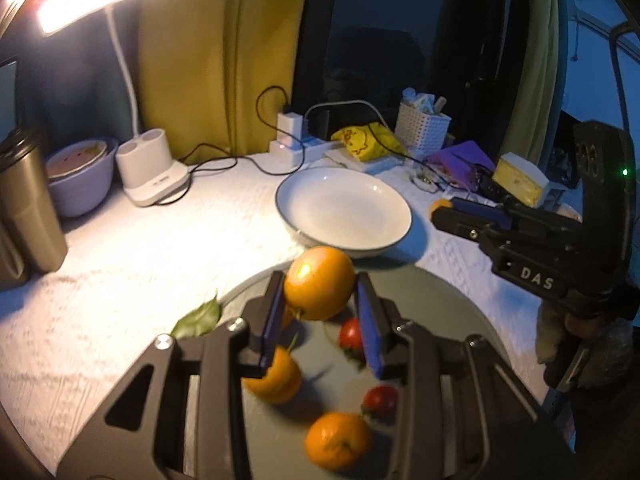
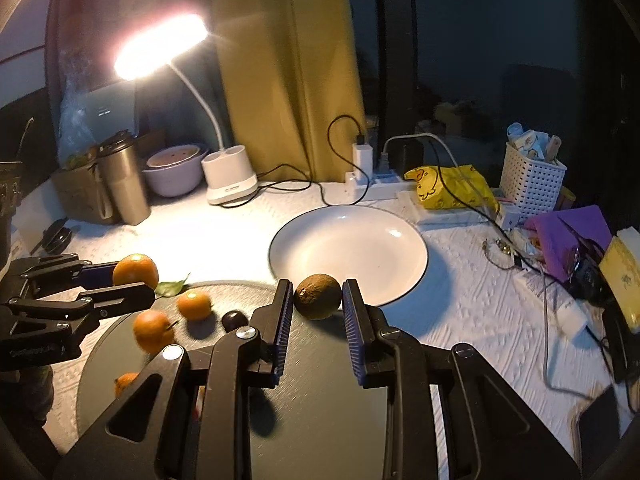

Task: Organize fruits
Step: 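Carry both fruits to the white bowl and open both grippers to drop them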

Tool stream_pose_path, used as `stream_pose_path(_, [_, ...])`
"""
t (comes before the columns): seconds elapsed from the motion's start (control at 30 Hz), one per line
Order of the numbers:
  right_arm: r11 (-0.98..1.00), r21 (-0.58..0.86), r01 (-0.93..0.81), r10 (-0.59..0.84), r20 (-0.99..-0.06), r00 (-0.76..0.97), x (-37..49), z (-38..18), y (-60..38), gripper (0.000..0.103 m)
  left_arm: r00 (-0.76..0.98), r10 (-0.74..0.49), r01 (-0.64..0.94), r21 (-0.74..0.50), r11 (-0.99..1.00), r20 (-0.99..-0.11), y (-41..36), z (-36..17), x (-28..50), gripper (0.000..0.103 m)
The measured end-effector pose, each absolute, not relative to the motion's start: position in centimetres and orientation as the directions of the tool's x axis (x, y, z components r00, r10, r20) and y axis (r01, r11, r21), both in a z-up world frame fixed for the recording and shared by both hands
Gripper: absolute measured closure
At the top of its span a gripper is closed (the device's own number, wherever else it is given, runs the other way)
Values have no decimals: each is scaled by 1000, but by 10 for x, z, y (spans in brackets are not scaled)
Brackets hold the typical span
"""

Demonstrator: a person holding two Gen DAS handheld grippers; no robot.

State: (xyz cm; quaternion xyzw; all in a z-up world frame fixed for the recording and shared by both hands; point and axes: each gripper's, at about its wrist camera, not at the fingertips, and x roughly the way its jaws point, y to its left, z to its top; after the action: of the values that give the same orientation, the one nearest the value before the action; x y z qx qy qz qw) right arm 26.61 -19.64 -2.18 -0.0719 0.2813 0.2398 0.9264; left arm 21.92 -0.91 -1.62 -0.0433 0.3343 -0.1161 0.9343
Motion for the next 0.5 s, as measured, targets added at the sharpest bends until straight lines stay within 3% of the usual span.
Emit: stream_pose_path(0.5, [883, 12, -469, 393, -566, 725, 330, -31, -201, 76, 722, -273, 197, -188, 962, -636, -20, -20, 288, 67])
